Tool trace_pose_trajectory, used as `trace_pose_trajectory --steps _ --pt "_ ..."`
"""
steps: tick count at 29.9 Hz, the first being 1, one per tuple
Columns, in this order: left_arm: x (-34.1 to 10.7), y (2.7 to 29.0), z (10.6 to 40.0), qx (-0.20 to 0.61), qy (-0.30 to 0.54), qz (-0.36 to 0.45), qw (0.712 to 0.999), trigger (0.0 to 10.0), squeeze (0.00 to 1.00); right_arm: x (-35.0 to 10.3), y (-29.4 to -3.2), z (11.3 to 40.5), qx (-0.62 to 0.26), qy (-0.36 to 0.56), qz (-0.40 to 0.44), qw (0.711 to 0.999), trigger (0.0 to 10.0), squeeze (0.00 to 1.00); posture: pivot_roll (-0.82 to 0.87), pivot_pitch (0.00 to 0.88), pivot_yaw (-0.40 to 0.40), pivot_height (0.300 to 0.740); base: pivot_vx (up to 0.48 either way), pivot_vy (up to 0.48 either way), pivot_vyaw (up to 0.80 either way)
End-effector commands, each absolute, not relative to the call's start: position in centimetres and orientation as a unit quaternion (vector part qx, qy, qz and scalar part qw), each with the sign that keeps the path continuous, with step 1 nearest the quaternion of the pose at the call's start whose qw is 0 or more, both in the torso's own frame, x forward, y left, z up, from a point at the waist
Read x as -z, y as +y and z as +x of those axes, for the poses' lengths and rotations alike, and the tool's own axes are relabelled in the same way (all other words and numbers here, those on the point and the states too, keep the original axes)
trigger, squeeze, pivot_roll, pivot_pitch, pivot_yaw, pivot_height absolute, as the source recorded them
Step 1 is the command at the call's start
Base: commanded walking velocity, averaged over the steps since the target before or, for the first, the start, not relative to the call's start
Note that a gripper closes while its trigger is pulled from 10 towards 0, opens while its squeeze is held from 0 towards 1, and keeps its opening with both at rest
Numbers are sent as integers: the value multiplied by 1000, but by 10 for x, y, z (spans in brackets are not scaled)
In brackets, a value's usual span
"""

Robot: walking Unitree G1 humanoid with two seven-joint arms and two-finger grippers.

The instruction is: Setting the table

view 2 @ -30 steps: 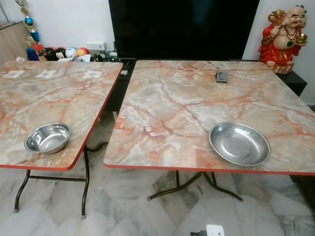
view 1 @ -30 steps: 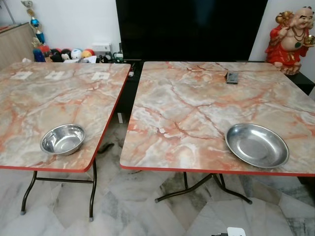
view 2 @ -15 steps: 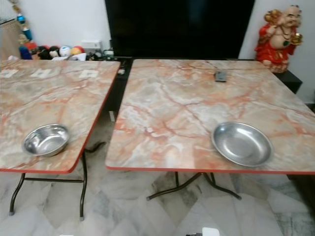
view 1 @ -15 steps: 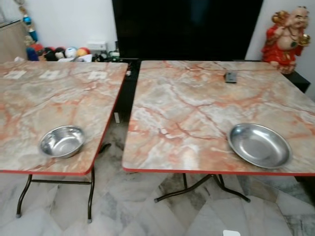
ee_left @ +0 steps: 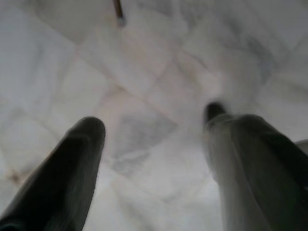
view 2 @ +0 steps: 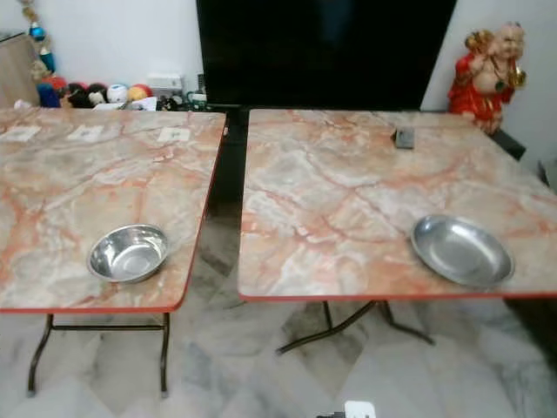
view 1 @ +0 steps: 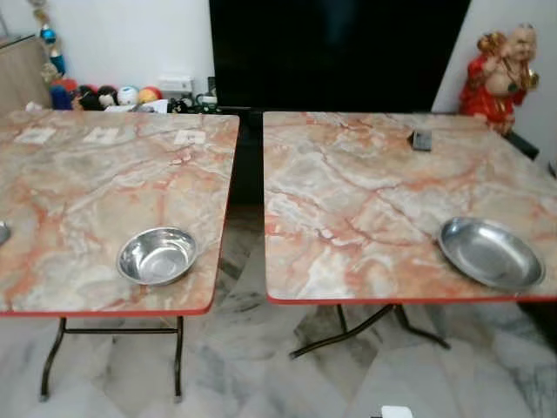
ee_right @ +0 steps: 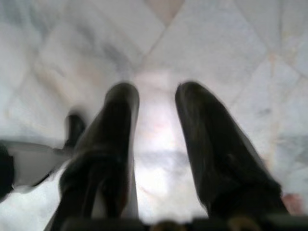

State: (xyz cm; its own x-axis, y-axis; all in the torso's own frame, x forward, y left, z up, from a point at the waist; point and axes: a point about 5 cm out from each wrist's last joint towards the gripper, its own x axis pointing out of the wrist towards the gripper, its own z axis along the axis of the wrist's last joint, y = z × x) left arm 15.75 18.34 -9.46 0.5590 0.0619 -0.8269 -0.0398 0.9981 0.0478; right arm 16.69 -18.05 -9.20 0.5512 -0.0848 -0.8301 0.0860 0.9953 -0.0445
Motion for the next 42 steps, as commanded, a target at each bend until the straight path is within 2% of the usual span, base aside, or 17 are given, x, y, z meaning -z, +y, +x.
trace_pose_trajectory --steps 1,19,30,42 --pt "95 199 151 -45 477 24 878 10000 0 95 -171 163 40 478 10 878 10000 0 -44 38 3 740 0 480 0" --pt "95 204 150 -54 474 24 878 10000 0 94 -171 163 35 476 13 879 10000 0 -29 53 8 740 0 399 0" --pt "94 206 150 -52 472 27 879 10000 0 94 -171 164 34 474 13 880 10000 0 -26 61 12 740 0 0 0" --pt "94 207 150 -47 473 30 879 10000 0 93 -172 164 38 468 12 883 10000 0 -24 69 13 740 0 0 747"
